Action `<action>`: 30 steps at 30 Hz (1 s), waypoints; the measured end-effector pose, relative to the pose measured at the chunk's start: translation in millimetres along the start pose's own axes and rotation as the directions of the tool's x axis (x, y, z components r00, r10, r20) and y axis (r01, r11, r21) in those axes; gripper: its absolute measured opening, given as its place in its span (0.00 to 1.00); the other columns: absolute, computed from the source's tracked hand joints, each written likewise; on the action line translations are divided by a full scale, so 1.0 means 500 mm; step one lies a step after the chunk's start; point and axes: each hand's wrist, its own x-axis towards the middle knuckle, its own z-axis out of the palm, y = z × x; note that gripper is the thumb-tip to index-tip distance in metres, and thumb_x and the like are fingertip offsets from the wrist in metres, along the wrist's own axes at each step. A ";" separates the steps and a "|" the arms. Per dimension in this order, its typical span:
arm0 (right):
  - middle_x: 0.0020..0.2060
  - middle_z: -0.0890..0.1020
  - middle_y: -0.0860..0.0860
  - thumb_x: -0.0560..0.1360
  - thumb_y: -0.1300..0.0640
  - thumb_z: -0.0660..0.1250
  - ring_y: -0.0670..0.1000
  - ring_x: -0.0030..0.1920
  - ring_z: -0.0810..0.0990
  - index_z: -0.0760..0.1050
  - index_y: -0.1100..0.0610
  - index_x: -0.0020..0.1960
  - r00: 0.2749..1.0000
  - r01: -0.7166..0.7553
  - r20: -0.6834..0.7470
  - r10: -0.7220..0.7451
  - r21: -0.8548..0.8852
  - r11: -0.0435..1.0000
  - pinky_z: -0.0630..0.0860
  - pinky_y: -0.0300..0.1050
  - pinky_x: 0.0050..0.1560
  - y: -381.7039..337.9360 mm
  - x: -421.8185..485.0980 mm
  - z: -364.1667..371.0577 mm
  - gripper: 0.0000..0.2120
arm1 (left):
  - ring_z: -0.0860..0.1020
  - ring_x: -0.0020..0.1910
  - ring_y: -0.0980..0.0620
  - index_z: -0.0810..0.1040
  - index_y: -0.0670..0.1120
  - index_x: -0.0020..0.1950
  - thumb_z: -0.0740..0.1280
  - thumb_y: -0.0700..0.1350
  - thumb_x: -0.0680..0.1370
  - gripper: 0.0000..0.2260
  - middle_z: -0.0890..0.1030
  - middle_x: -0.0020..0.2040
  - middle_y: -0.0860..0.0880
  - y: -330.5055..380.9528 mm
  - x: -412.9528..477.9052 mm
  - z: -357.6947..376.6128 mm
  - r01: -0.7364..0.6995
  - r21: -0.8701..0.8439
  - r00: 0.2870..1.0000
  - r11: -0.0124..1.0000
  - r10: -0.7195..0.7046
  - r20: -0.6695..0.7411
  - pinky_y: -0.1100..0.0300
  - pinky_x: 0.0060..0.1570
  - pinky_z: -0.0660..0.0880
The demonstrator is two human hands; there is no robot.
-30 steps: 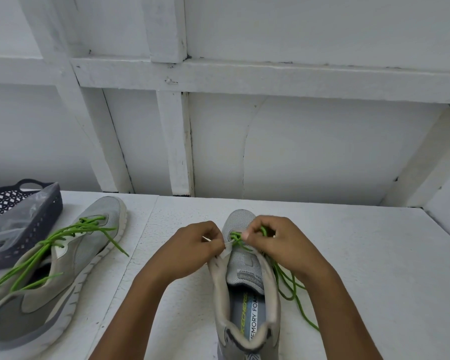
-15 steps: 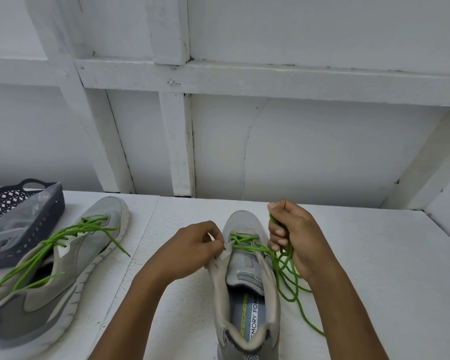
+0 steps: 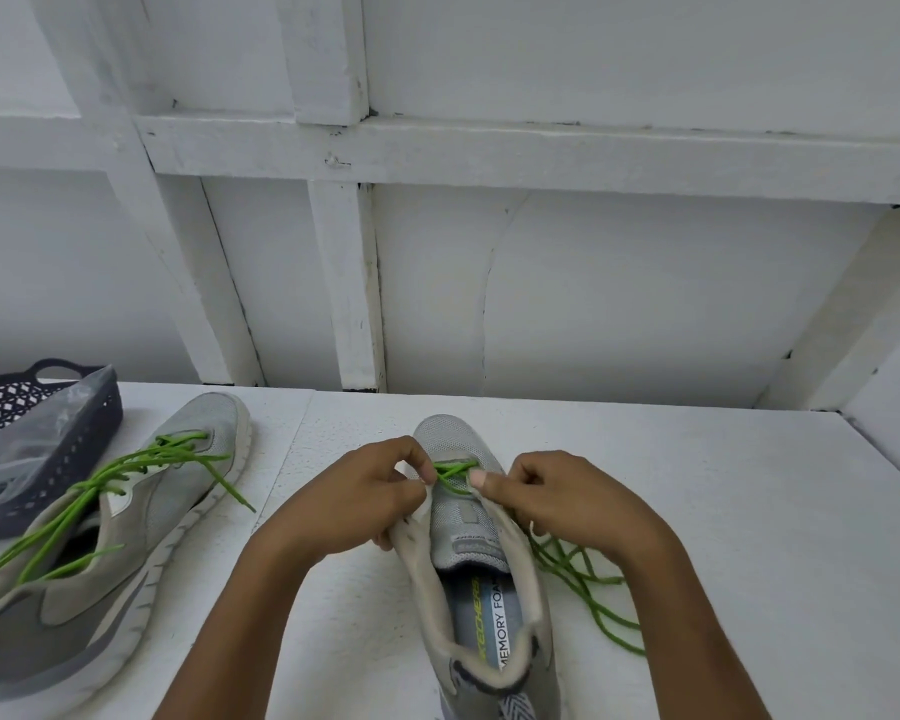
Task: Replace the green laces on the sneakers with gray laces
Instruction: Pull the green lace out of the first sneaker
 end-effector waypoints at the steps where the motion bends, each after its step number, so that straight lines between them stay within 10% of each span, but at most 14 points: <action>1: 0.34 0.80 0.50 0.67 0.26 0.67 0.45 0.34 0.75 0.76 0.60 0.41 1.000 0.008 -0.005 -0.008 0.021 1.000 0.73 0.46 0.40 -0.005 -0.002 0.004 0.34 | 0.74 0.28 0.53 0.79 0.49 0.50 0.61 0.37 0.75 0.10 0.77 0.27 0.53 -0.001 0.000 -0.001 0.001 -0.003 1.000 1.000 -0.001 0.002 0.61 0.31 0.72; 5: 0.27 0.76 0.46 0.67 0.39 0.74 0.42 0.29 0.71 0.78 0.57 0.38 1.000 0.014 -0.015 -0.014 0.018 1.000 0.72 0.47 0.35 -0.008 -0.007 0.002 0.20 | 0.77 0.32 0.51 0.80 0.53 0.46 0.63 0.43 0.73 0.08 0.79 0.31 0.52 0.000 0.000 0.004 -0.006 0.023 0.999 1.000 0.007 -0.038 0.56 0.38 0.75; 9: 0.27 0.78 0.52 0.71 0.51 0.70 0.47 0.29 0.75 0.78 0.59 0.32 1.000 0.008 -0.026 -0.006 0.061 0.998 0.73 0.44 0.34 -0.008 -0.006 -0.008 0.14 | 0.75 0.54 0.52 0.77 0.57 0.59 0.62 0.47 0.78 0.12 0.77 0.55 0.53 0.015 0.005 0.041 -0.086 0.546 0.964 0.833 0.208 -0.166 0.55 0.52 0.74; 13: 0.25 0.78 0.50 0.72 0.55 0.68 0.48 0.27 0.78 0.78 0.62 0.31 0.999 -0.020 -0.034 0.023 0.082 0.996 0.75 0.42 0.33 -0.010 -0.007 -0.011 0.14 | 0.66 0.66 0.50 0.74 0.57 0.68 0.59 0.48 0.79 0.18 0.68 0.68 0.53 0.015 0.012 0.070 -0.150 0.669 0.965 0.728 0.256 -0.062 0.52 0.60 0.71; 21: 0.26 0.81 0.50 0.72 0.54 0.68 0.55 0.32 0.85 0.77 0.56 0.29 0.998 -0.066 0.026 0.063 0.132 0.989 0.83 0.48 0.42 -0.016 -0.019 -0.018 0.14 | 0.66 0.57 0.54 0.72 0.58 0.44 0.65 0.52 0.67 0.07 0.70 0.58 0.57 0.005 0.012 0.058 -0.201 0.465 0.976 0.862 0.216 0.021 0.52 0.59 0.70; 30: 0.29 0.83 0.55 0.73 0.56 0.68 0.56 0.33 0.85 0.78 0.58 0.31 0.987 -0.129 0.117 0.112 0.153 0.980 0.84 0.50 0.41 -0.017 -0.022 -0.026 0.14 | 0.74 0.43 0.55 0.69 0.51 0.32 0.74 0.51 0.73 0.16 0.75 0.43 0.53 -0.003 0.030 0.072 -0.109 0.278 0.909 0.954 0.209 -0.360 0.59 0.39 0.68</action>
